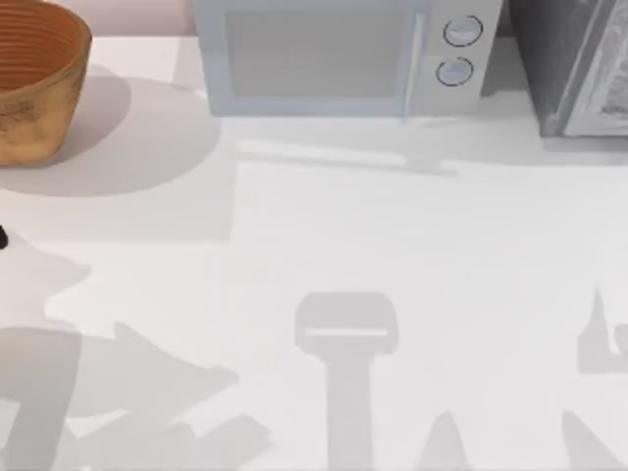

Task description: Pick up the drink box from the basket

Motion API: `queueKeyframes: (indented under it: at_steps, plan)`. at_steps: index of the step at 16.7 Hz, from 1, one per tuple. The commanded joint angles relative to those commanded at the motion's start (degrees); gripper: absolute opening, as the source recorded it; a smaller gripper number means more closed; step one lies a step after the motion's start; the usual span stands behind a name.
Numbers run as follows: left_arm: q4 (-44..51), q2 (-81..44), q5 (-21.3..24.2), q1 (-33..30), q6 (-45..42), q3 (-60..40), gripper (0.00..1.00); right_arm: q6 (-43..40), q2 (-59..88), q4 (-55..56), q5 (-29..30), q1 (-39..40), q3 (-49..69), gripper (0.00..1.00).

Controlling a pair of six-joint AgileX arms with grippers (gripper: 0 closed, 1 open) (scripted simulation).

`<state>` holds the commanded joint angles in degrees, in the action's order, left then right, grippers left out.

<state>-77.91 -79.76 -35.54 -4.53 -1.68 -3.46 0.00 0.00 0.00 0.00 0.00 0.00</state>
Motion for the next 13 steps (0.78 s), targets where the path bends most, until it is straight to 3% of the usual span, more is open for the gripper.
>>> queueKeyframes:
  at_steps: [3,13]
  plan:
    - [0.0,0.0,0.0,0.0,0.0,0.0,0.00,0.0,0.0,0.0,0.0,0.0,0.0,1.00]
    - [0.0,0.0,0.0,0.0,0.0,0.0,0.75,0.0,0.0,0.0,0.0,0.0,0.0,1.00]
